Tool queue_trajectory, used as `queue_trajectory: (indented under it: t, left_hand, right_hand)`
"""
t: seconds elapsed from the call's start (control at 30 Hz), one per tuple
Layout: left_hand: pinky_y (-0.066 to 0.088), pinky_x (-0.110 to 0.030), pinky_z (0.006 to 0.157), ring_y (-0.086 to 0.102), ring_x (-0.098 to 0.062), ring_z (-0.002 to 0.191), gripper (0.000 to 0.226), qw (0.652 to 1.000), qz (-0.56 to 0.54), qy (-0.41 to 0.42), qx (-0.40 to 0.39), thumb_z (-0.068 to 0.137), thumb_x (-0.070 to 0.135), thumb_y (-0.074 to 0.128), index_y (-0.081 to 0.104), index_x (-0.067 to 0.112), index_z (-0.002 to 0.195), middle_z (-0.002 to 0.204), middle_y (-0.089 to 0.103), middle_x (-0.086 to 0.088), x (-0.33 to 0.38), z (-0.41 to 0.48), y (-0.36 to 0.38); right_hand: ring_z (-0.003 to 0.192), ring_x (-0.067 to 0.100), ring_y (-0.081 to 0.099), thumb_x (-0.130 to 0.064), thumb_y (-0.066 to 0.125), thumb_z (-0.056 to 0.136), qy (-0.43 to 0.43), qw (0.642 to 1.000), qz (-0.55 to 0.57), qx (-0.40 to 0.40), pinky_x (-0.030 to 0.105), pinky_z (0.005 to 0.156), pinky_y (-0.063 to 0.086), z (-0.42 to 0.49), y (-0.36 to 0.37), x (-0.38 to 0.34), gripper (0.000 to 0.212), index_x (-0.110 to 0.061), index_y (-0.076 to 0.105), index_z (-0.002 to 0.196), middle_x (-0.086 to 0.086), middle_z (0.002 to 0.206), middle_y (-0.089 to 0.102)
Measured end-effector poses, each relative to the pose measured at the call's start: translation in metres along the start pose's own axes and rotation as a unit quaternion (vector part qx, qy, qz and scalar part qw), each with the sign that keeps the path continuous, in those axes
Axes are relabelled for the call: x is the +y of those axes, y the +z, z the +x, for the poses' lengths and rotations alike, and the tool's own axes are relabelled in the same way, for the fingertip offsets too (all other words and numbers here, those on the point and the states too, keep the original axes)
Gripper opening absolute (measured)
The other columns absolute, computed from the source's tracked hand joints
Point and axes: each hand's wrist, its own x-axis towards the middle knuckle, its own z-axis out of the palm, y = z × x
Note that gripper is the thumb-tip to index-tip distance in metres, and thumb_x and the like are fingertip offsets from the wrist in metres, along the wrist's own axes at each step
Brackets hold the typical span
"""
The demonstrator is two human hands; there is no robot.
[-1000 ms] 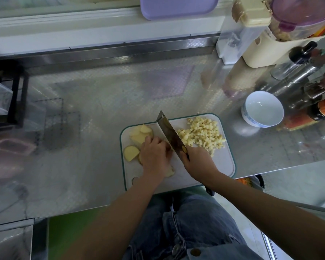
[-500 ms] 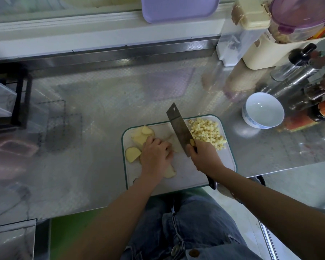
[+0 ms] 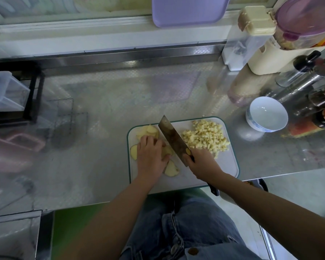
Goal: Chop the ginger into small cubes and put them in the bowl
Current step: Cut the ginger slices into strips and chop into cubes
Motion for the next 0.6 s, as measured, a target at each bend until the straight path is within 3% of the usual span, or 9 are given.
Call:
queue_trajectory:
  t: [0.2,0.43,0.6]
  left_hand:
    - [0.036,-0.034,0.092,0.041,-0.025,0.112,0.036,1.000,0.005,0.004,-0.018,0.077,0.046,0.069,0.063,0.022,0.103,0.108,0.053,-0.003,0.000,0.002,-0.001]
    - [0.038,-0.035,0.089,0.042,-0.025,0.111,0.035,1.000,0.009,0.003,-0.017,0.077,0.043,0.069,0.062,0.021,0.103,0.108,0.053,-0.004,0.000,0.002,-0.002]
    - [0.036,-0.035,0.090,0.041,-0.026,0.111,0.032,1.000,0.011,0.001,-0.022,0.078,0.041,0.067,0.063,0.022,0.103,0.107,0.052,-0.003,0.002,0.003,-0.002]
  right_hand:
    - [0.058,0.034,0.059,-0.024,0.048,0.098,0.069,0.995,0.055,0.049,0.050,0.057,0.054,0.000,-0.012,0.014,0.033,0.000,0.055,0.077,0.018,0.065,0.060]
    - [0.057,0.026,0.055,-0.025,0.048,0.098,0.008,1.000,0.010,0.008,0.039,0.057,0.049,-0.003,0.006,0.001,0.031,-0.009,0.051,0.072,0.009,0.062,0.054]
    - [0.057,0.034,0.059,-0.025,0.048,0.098,0.089,0.993,0.056,0.056,0.050,0.057,0.054,-0.001,-0.010,0.019,0.033,-0.002,0.053,0.075,0.016,0.064,0.058]
